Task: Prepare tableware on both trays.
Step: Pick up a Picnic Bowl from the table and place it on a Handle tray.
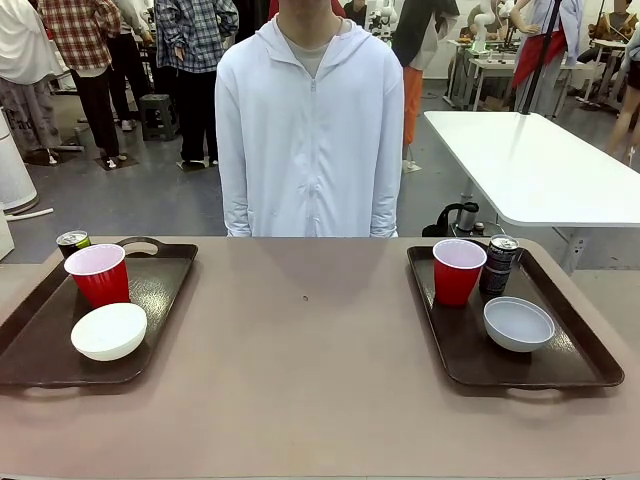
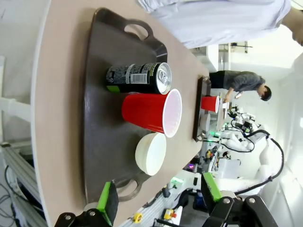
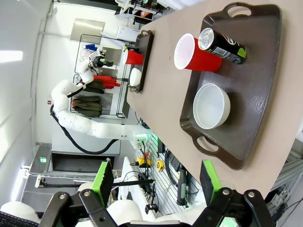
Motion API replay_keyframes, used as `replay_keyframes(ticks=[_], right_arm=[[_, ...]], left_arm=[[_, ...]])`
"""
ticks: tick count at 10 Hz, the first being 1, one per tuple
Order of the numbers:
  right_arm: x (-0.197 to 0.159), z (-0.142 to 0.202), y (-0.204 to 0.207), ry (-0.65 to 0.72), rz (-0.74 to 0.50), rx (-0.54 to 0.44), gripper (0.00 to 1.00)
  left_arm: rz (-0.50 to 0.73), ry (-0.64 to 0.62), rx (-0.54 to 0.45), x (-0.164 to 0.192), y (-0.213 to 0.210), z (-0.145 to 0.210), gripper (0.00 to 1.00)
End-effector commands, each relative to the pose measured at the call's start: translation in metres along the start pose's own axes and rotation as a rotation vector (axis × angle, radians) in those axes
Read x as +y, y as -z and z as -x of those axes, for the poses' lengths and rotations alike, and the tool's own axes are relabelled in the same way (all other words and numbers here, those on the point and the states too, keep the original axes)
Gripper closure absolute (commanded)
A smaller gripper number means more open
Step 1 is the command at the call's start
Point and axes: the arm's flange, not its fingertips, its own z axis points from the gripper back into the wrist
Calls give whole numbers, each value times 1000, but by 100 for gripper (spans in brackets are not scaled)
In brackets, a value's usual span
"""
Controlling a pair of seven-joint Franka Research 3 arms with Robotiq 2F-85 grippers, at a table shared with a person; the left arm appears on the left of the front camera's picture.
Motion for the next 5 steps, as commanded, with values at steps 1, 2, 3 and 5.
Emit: replay_keyframes(ticks=[1,2,3,5], right_arm=[[1,0,0,-6,3,0,4],[1,0,0,-6,3,0,4],[1,0,0,-6,3,0,4],[1,0,0,-6,3,0,4]], left_arm=[[3,4,11,-3,7,-2,7],[3,4,11,-3,7,-2,7],[3,4,11,-3,7,-2,7],[3,4,11,-3,7,-2,7]])
